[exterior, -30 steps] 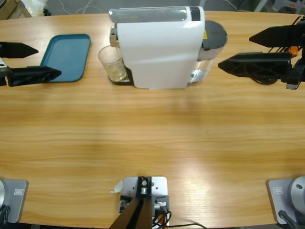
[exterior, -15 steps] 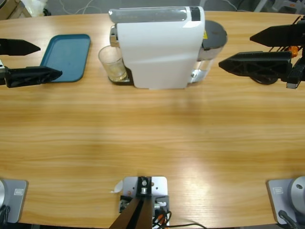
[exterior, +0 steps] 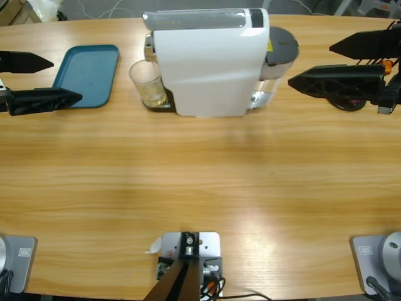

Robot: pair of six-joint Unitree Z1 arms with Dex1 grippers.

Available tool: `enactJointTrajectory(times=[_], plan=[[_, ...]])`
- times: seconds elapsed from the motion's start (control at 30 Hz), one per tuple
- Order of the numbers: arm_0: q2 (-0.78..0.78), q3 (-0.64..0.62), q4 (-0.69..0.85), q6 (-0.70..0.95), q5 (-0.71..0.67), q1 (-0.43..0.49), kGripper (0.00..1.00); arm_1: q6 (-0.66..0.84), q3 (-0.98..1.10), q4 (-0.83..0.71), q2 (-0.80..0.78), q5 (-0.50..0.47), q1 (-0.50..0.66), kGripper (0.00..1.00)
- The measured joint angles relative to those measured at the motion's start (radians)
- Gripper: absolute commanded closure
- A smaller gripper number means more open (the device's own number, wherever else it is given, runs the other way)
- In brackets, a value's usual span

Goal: Pour coffee

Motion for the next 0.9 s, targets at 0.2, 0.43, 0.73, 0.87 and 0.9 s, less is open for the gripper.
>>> enactJointTrajectory(times=[0.2, 0.43, 0.73, 0.87, 0.9], plan=[[0.0, 0.0, 0.0, 0.0, 0.0, 0.0, 0.004, 0.0, -0.012, 0.0, 0.0, -0.019, 0.0, 0.023], [0.0, 0.0, 0.0, 0.0, 0.0, 0.0, 0.002, 0.0, -0.024, 0.005, 0.001, -0.028, 0.0, 0.023], [0.039, 0.0, -0.003, 0.015, 0.002, 0.0, 0.0, 0.0, -0.024, 0.024, 0.001, -0.03, 0.0, 0.023], [0.131, 0.001, -0.056, 0.055, 0.003, 0.0, 0.0, 0.0, -0.024, 0.029, 0.001, -0.03, 0.0, 0.023], [0.156, 0.001, -0.081, 0.06, 0.003, 0.0, 0.0, 0.0, -0.024, 0.03, 0.003, -0.03, 0.0, 0.023]])
